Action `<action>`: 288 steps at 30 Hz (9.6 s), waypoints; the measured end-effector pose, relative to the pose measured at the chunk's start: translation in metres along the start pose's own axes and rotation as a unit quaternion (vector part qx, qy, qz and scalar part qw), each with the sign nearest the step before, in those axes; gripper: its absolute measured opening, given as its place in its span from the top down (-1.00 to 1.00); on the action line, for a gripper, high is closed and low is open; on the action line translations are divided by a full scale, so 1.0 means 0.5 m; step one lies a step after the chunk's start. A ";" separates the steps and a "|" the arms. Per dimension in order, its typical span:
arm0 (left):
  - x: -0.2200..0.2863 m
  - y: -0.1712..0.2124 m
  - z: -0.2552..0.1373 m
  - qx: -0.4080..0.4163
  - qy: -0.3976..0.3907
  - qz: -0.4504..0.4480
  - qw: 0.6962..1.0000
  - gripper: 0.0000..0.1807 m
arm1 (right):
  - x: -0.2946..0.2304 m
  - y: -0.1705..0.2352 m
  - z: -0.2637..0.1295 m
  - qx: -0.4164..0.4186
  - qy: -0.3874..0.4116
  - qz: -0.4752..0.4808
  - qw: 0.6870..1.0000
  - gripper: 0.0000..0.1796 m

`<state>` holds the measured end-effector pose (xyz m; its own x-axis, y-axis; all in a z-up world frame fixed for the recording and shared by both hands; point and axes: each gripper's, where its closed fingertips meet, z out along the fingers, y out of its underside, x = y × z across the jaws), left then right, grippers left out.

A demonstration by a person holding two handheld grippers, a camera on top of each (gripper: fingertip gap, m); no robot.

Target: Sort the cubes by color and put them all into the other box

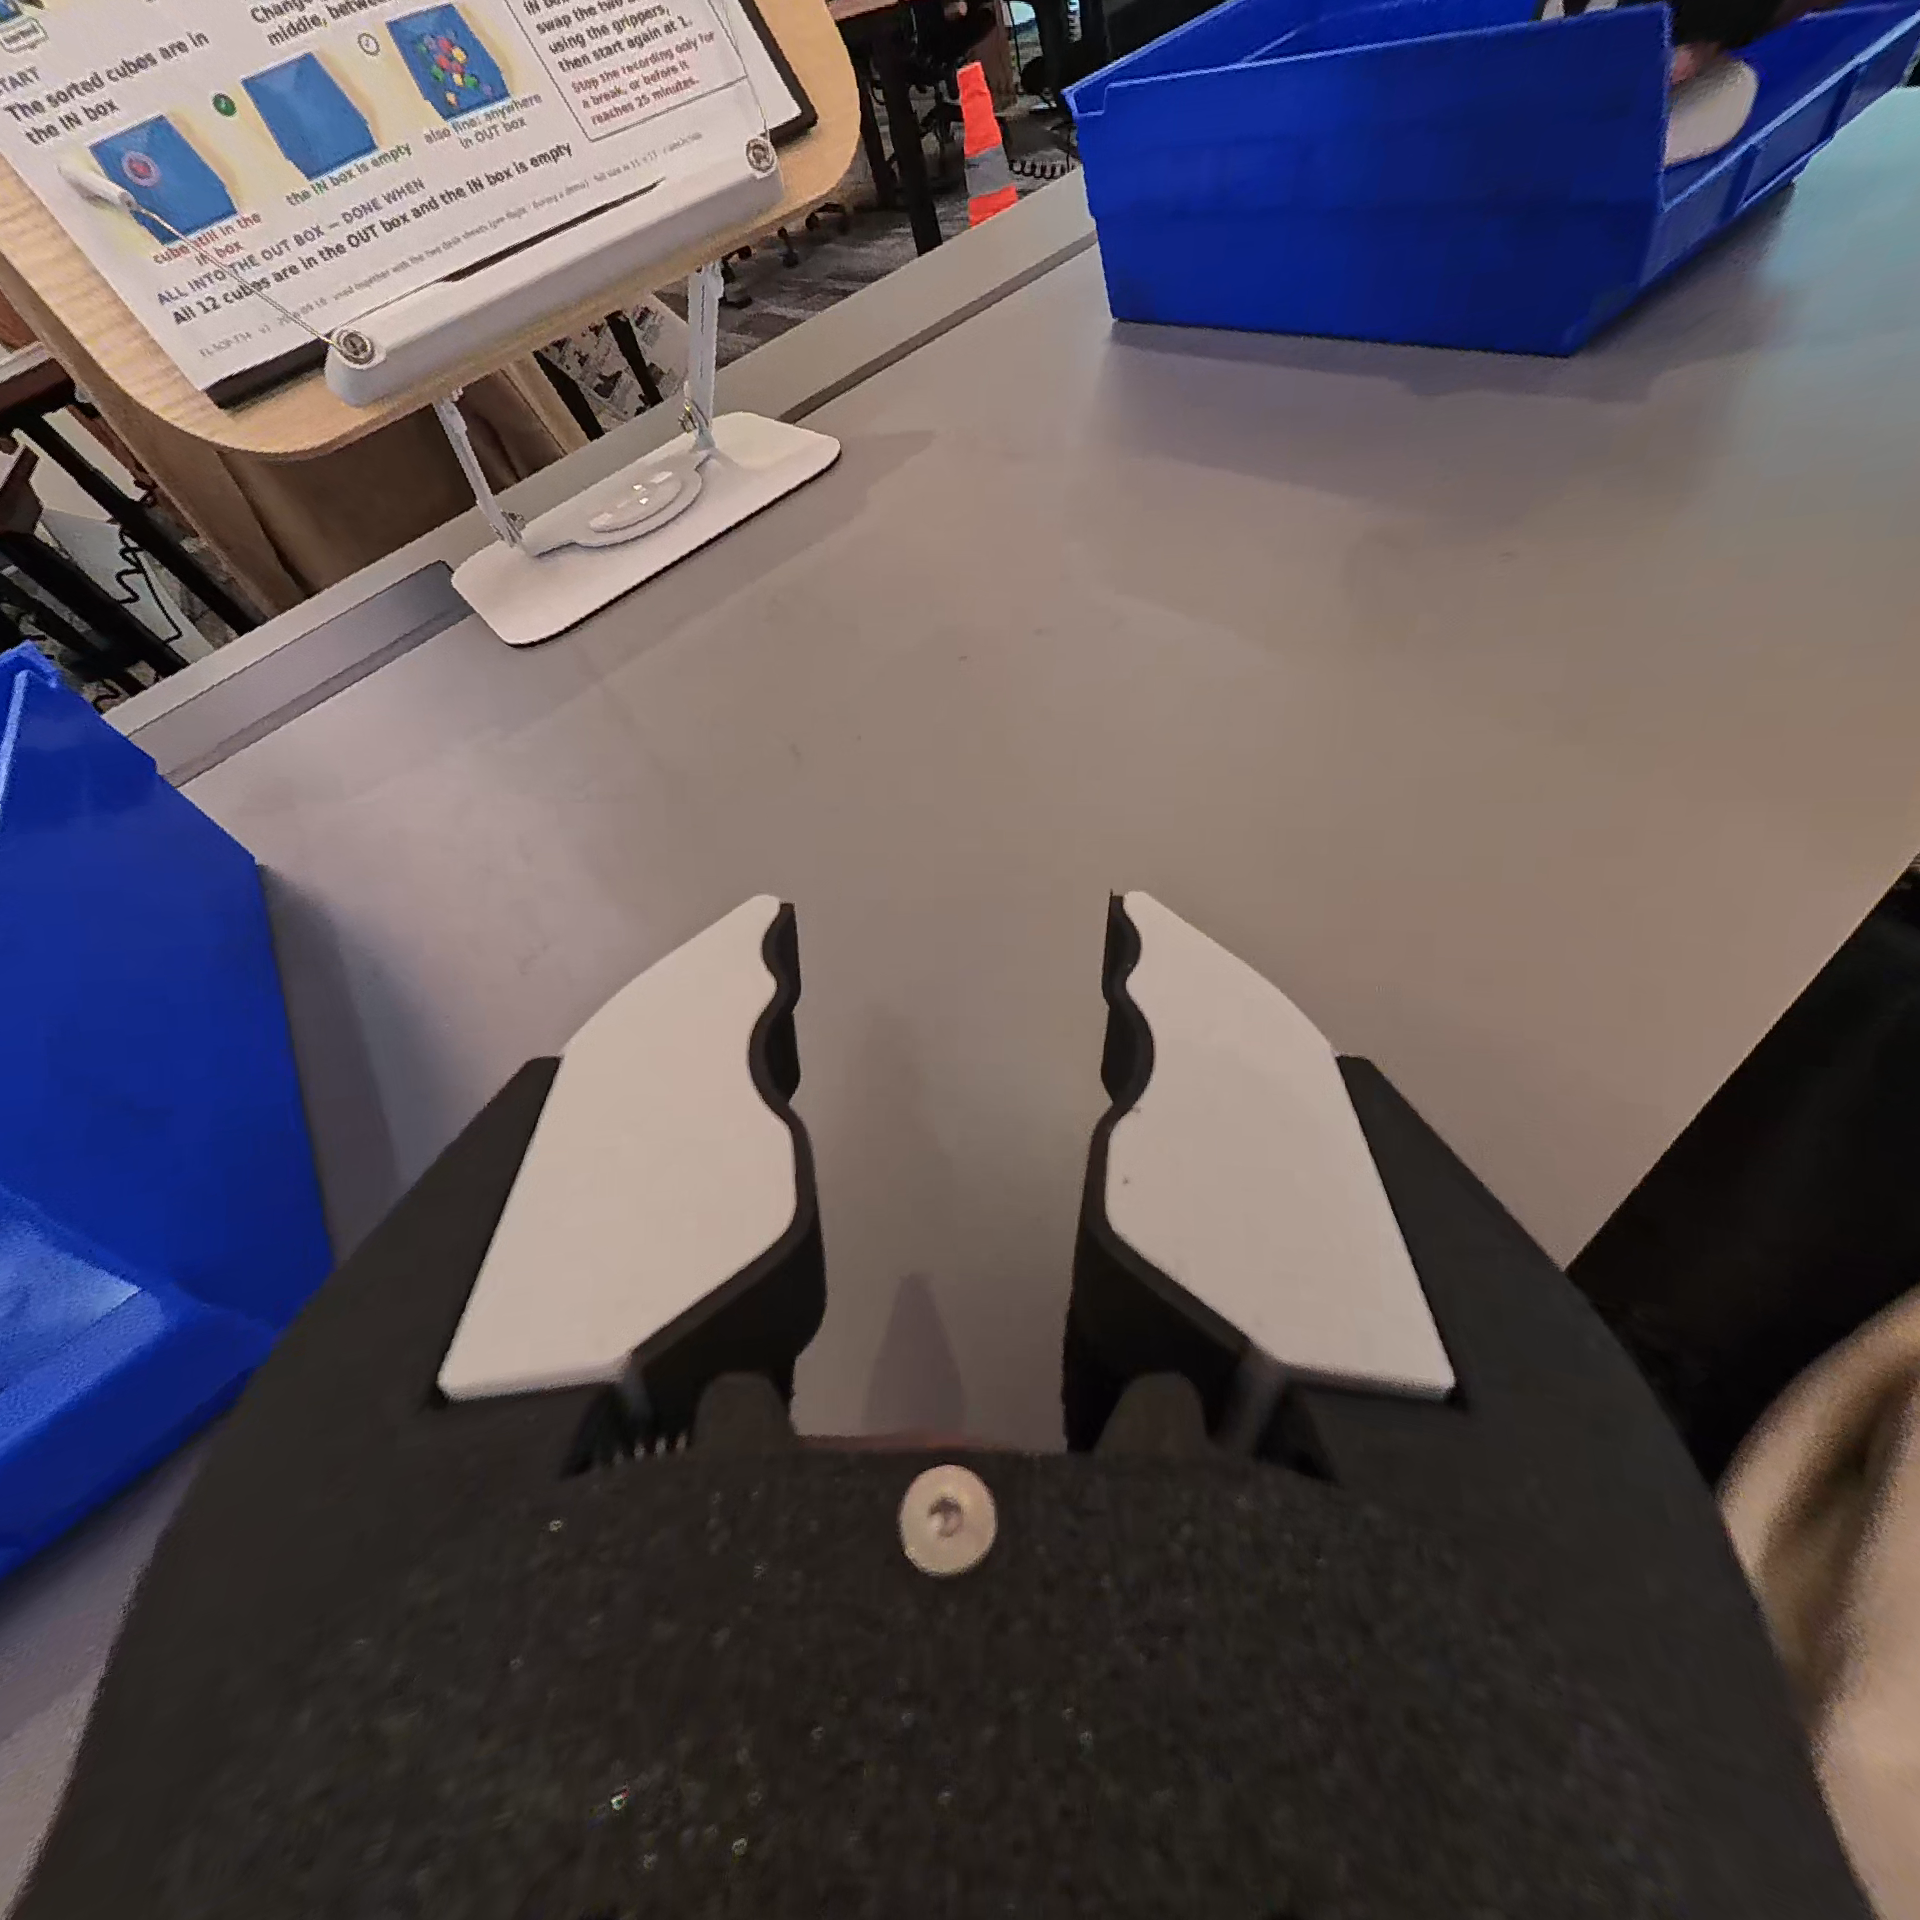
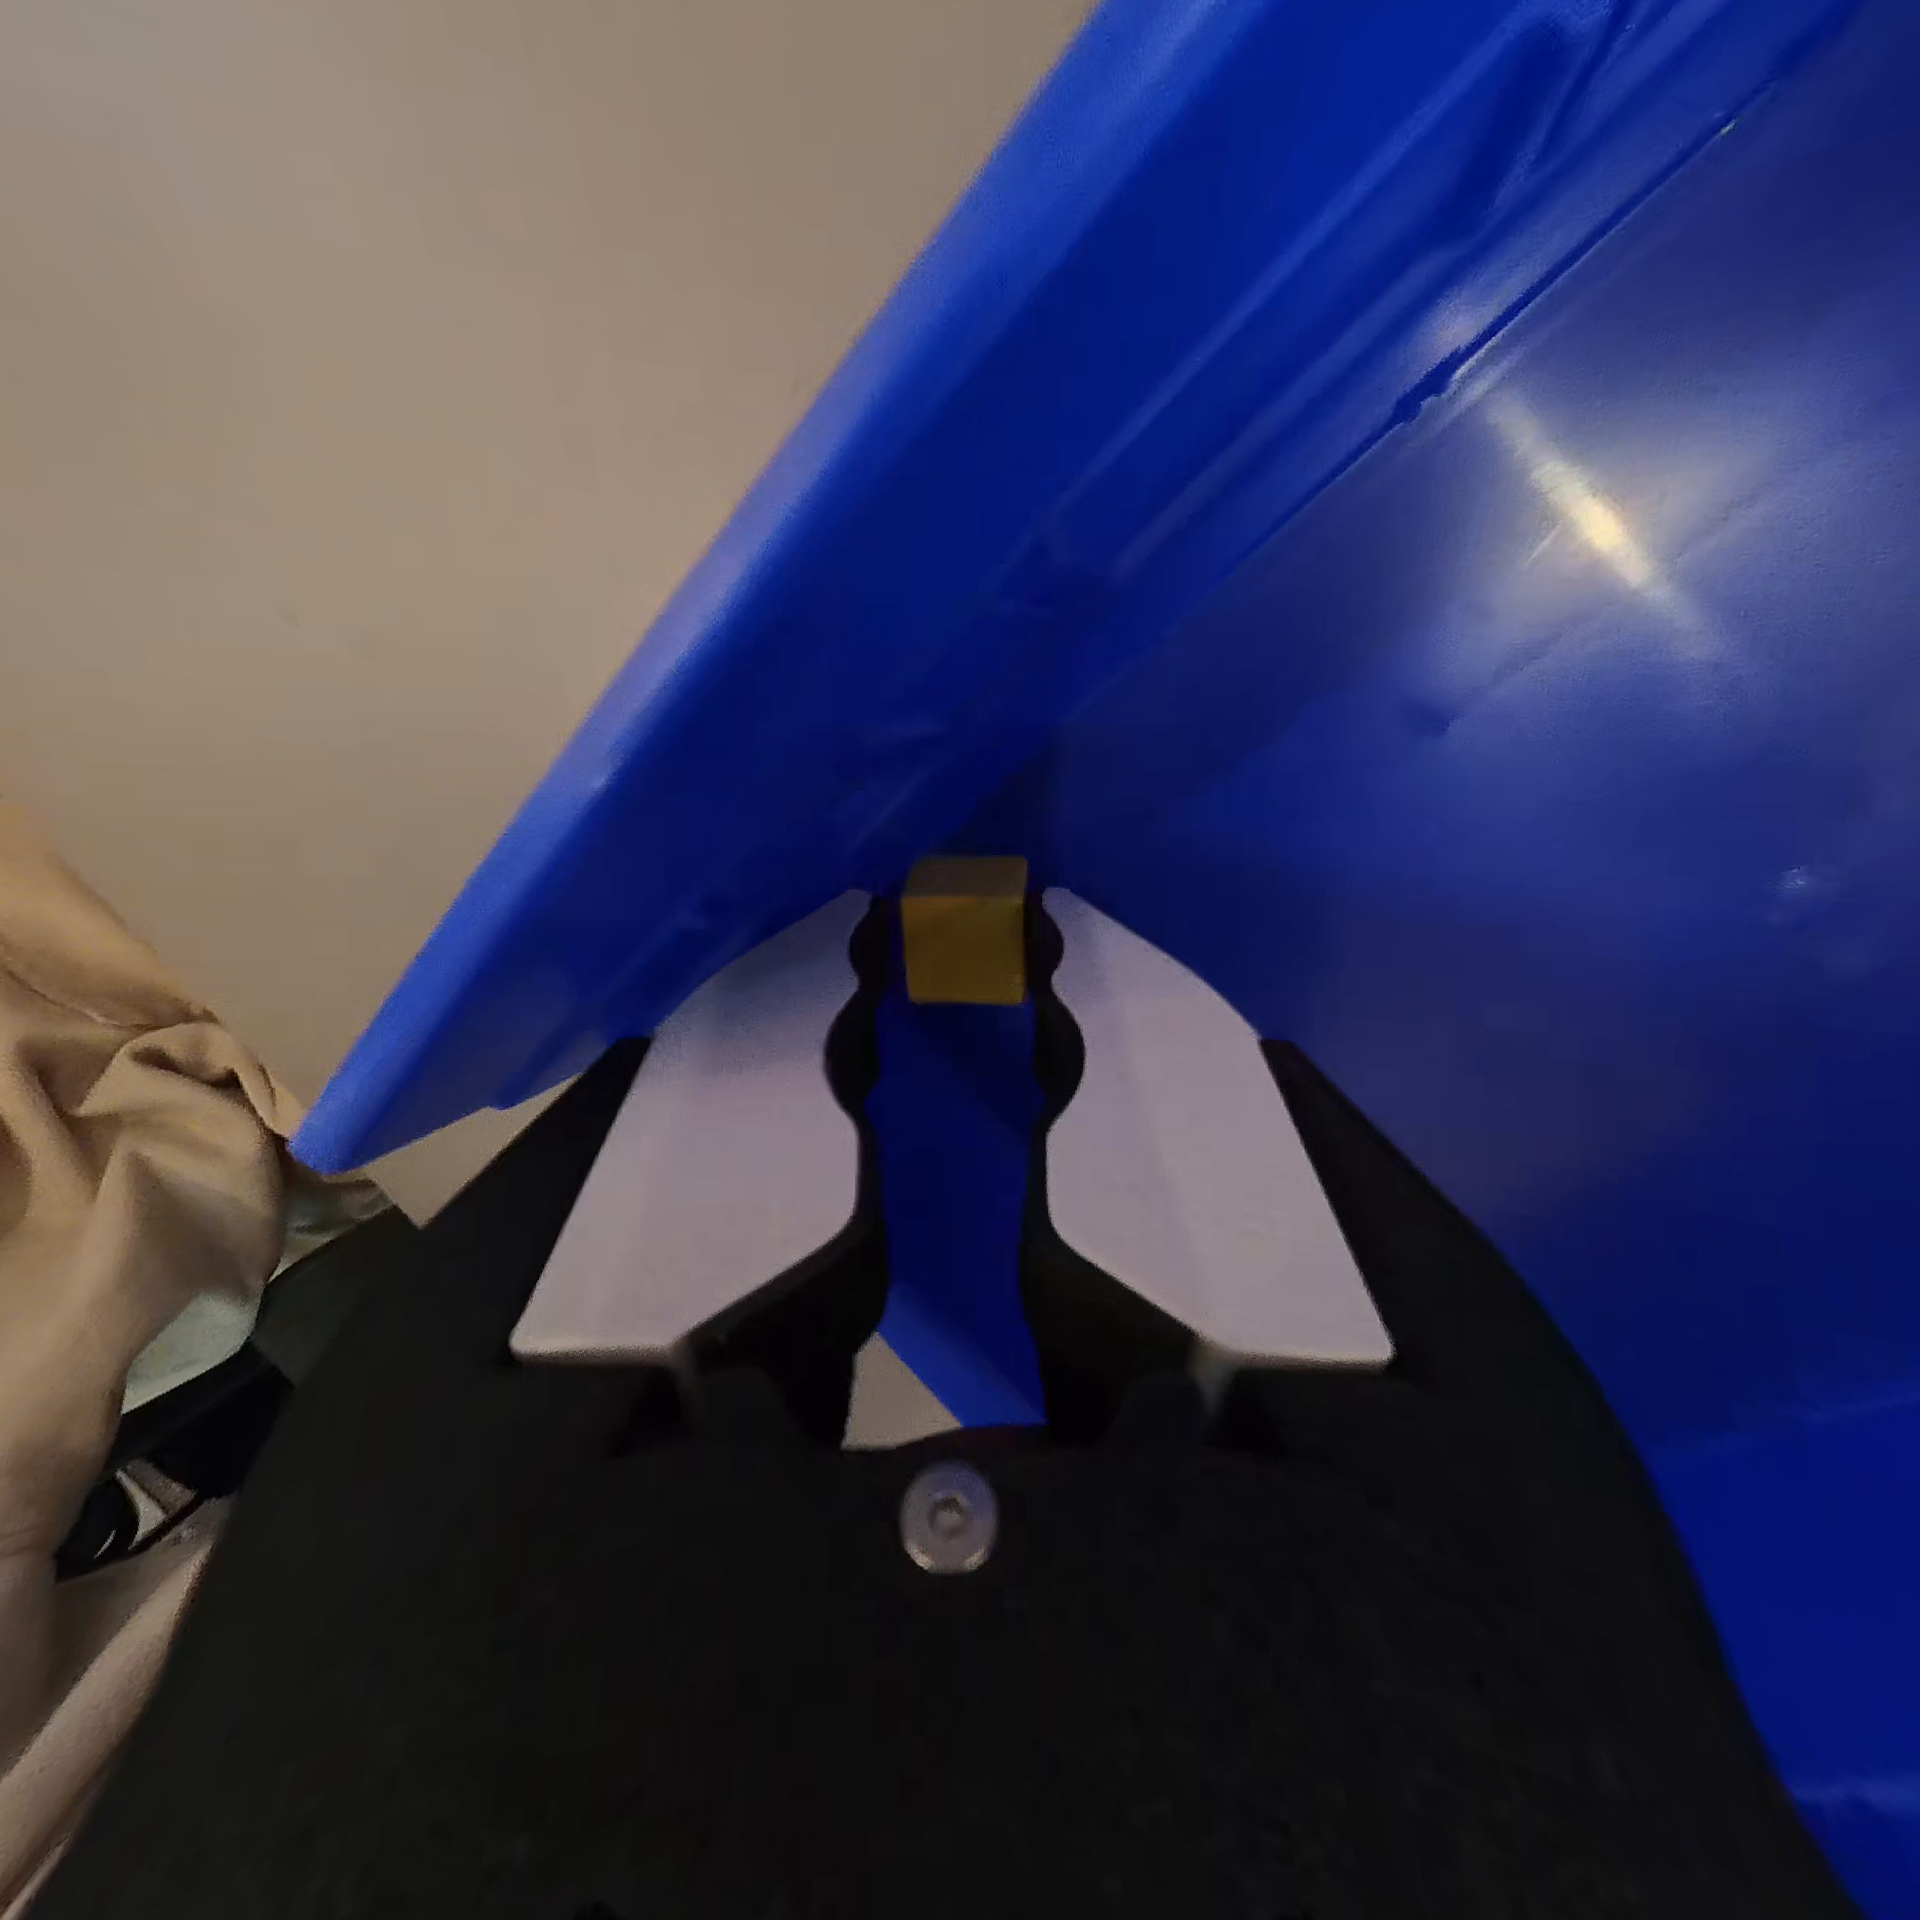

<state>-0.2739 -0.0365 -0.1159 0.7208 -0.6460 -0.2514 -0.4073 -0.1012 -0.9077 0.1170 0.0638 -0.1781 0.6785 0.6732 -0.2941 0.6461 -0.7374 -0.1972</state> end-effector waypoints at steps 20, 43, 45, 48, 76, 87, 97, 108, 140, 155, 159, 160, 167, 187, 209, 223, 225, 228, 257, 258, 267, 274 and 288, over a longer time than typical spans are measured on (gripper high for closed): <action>-0.038 0.005 -0.007 -0.013 0.006 -0.107 0.994 0.34 | -0.464 -0.118 -0.057 0.589 0.110 -0.030 0.800 0.71; -0.512 0.144 -0.122 -0.372 -0.082 -0.081 0.921 0.46 | -0.489 -0.124 0.044 0.510 0.050 -0.053 0.857 0.70; -0.537 0.185 -0.098 -0.414 -0.050 -0.142 0.898 0.49 | -0.488 -0.124 0.049 0.502 0.052 -0.057 0.861 0.70; -0.558 0.222 -0.065 -0.437 -0.026 -0.186 0.880 0.48 | -0.488 -0.121 0.050 0.497 0.059 -0.067 0.863 0.71; -0.363 -0.090 -0.103 -0.010 -0.086 -0.048 0.995 0.77 | -0.461 -0.107 0.019 0.515 0.078 -0.046 0.852 0.73; -0.187 -0.177 -0.058 0.157 0.179 -0.078 0.968 0.77 | -0.528 -0.175 -0.009 0.524 -0.153 0.002 0.838 0.67; 0.076 -0.264 0.046 0.201 0.415 0.053 0.886 0.77 | -0.622 -0.294 -0.082 0.371 -0.591 0.152 0.700 0.39; 0.125 -0.196 0.108 0.115 0.363 0.129 0.916 0.70 | -0.589 -0.283 -0.030 0.373 -0.582 0.161 0.704 0.75; 0.055 -0.029 0.021 0.015 0.184 -0.177 0.967 0.36 | 0.100 0.115 -0.176 0.073 0.178 0.187 0.963 0.75; 0.051 -0.014 0.012 0.003 0.180 -0.172 0.969 0.32 | 0.183 0.209 -0.098 -0.192 0.221 0.187 0.938 0.65; 0.046 -0.019 0.006 0.011 0.175 -0.176 0.969 0.32 | 0.165 0.157 -0.172 -0.086 0.288 0.170 0.939 0.60; 0.042 -0.021 0.005 0.014 0.170 -0.175 0.970 0.33 | 0.137 0.116 -0.200 -0.016 0.305 0.152 0.940 0.60; -0.002 -0.019 0.009 0.022 0.117 -0.175 0.977 0.33 | -0.342 -0.148 -0.179 0.549 0.078 -0.035 0.832 0.64; 0.008 -0.025 -0.026 -0.012 0.153 -0.155 0.976 0.33 | -0.538 -0.160 0.059 0.513 -0.011 -0.098 0.853 0.59; -0.447 0.257 0.048 -0.469 0.090 -0.055 0.877 0.75 | -0.526 -0.155 0.056 0.499 -0.049 -0.071 0.862 0.62; -0.446 0.014 -0.044 -0.118 -0.012 -0.043 0.992 0.76 | -0.510 -0.152 0.030 0.510 -0.035 -0.062 0.857 0.64; -0.420 -0.009 -0.067 -0.074 -0.048 -0.018 0.996 0.75 | -0.499 -0.149 0.021 0.511 -0.024 -0.062 0.857 0.64; -0.382 -0.024 -0.091 -0.022 -0.108 0.011 0.994 0.76 | -0.485 -0.144 0.000 0.523 -0.015 -0.055 0.850 0.66; 0.135 -0.231 0.140 0.191 0.373 0.111 0.901 0.75 | -0.573 -0.297 -0.055 0.395 -0.577 0.155 0.698 0.76; 0.136 -0.229 0.141 0.181 0.369 0.109 0.905 0.75 | -0.568 -0.295 -0.053 0.400 -0.573 0.159 0.697 0.76; 0.081 -0.211 -0.039 0.180 0.310 -0.078 0.930 0.27 | -0.526 -0.187 -0.060 0.489 -0.433 0.085 0.752 0.75; 0.053 -0.132 -0.099 0.200 0.315 -0.240 0.896 0.33 | -0.490 -0.149 -0.062 0.569 -0.181 0.006 0.802 0.75; -0.015 -0.096 -0.031 0.151 0.296 -0.245 0.911 0.43 | 0.100 -0.147 -0.249 0.380 0.143 0.079 0.911 0.75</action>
<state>-0.2685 -0.0386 -0.0650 0.3085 -0.8832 0.3531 0.1195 -0.3323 -0.9356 0.1471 0.1586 -0.0620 0.8758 0.4618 -0.1403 0.1783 -0.5797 -0.7951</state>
